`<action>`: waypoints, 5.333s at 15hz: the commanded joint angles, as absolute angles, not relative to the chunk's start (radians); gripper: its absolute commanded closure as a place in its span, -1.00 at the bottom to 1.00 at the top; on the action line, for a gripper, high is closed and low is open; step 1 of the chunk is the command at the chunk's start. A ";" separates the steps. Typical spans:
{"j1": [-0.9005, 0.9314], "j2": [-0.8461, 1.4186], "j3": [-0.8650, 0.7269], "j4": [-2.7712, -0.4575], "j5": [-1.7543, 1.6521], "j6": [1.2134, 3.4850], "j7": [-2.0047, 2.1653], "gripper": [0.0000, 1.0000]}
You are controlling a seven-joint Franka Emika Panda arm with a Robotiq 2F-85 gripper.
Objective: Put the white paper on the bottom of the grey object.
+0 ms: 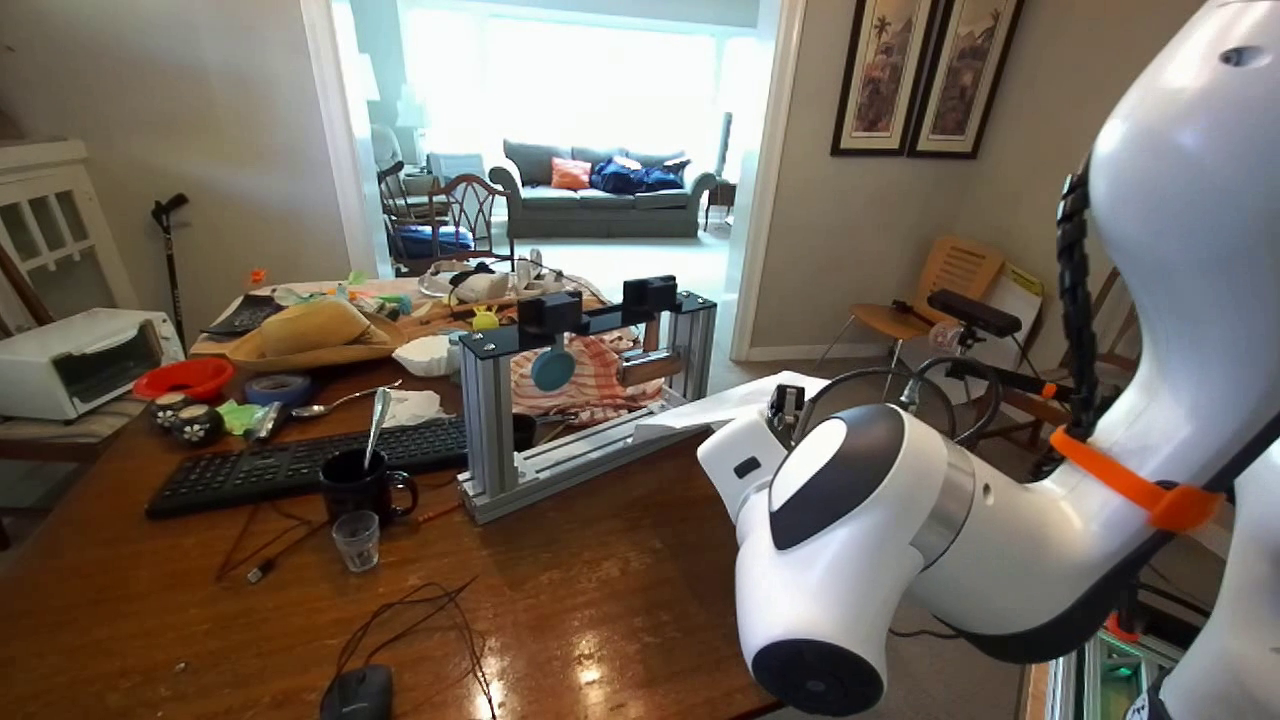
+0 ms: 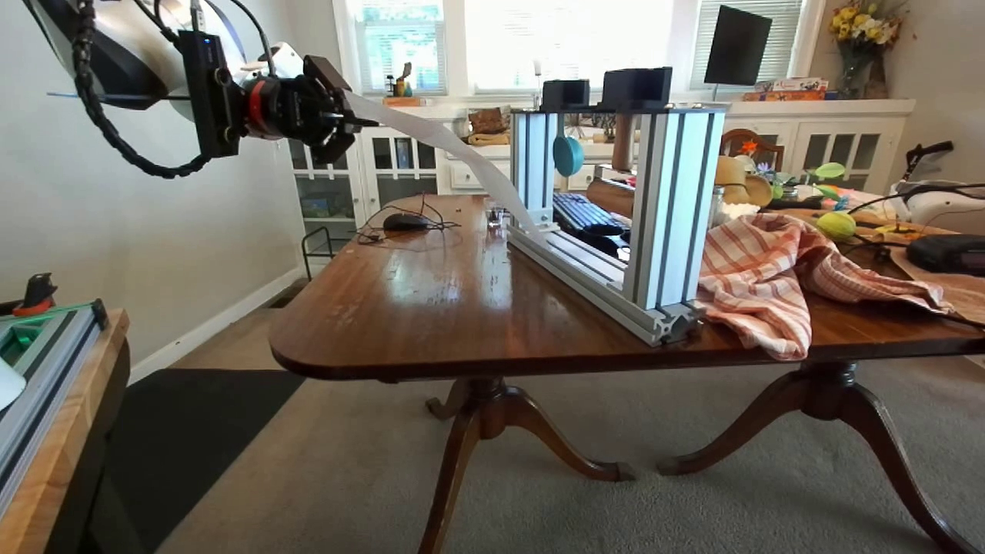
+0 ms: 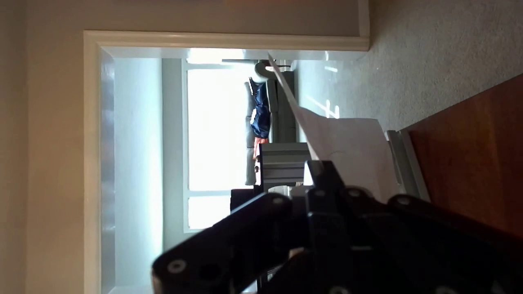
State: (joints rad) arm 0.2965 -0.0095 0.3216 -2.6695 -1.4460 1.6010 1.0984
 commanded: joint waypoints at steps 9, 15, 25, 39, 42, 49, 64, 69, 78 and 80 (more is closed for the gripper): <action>0.296 0.343 0.287 -2.418 -1.473 1.411 1.214 1.00; 0.305 0.450 0.270 -2.291 -1.478 1.349 1.212 1.00; 0.295 0.553 0.257 -2.176 -1.604 1.360 1.169 1.00; 0.242 0.570 0.249 -2.123 -1.685 1.582 1.022 0.98; 0.236 0.566 0.255 -2.141 -1.672 1.597 1.013 1.00; 0.231 0.639 0.227 -2.131 -1.677 1.578 1.001 1.00; 0.199 0.756 0.205 -2.013 -1.670 1.657 0.757 1.00; 0.164 0.765 0.179 -1.972 -1.666 1.671 0.723 1.00; 0.143 0.811 0.162 -1.887 -1.684 1.690 0.747 1.00; 0.141 0.822 0.159 -1.868 -1.679 1.692 0.743 1.00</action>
